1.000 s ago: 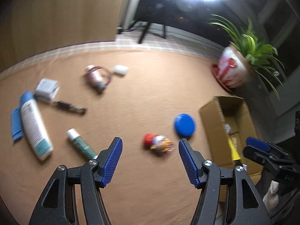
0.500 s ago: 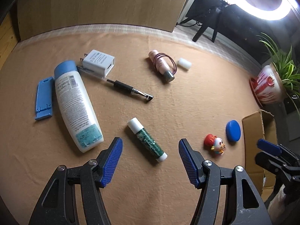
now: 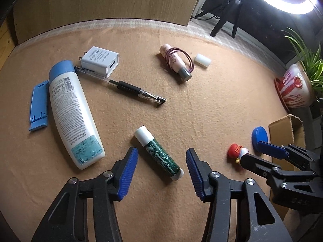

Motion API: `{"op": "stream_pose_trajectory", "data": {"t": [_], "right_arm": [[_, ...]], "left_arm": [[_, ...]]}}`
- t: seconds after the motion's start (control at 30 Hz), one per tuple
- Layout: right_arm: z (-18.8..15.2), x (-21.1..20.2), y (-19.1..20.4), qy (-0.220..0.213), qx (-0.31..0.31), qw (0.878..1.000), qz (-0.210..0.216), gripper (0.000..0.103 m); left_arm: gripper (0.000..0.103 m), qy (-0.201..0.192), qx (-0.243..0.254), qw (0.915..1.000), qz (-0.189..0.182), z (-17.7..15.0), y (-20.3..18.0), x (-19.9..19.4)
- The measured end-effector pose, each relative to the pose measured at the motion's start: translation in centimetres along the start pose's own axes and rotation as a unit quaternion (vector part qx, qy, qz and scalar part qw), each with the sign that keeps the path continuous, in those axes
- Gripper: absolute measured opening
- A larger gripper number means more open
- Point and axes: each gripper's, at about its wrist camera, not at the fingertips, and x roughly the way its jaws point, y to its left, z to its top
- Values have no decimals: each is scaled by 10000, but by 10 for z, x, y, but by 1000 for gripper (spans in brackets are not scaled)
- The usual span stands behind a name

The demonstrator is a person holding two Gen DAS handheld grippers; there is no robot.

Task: Organize objects
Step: 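Move both tools back over the lip balm and toy figure, then grasp the green lip balm with the left tool while the right tool grasps the toy figure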

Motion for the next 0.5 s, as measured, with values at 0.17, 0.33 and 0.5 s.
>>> {"op": "stream_pose_trajectory", "data": {"t": [0.17, 0.33, 0.5], "right_arm": [[1, 10, 1, 139, -75, 9998, -125, 50], [-1, 18, 1, 263, -104, 9994, -203, 40], [-6, 18, 3, 250, -130, 9992, -272, 35]], "left_arm": [[44, 87, 69, 9999, 78, 1, -6, 11], [38, 16, 229, 9996, 179, 0, -13, 13], [21, -28, 392, 9989, 247, -3, -15, 13]]}}
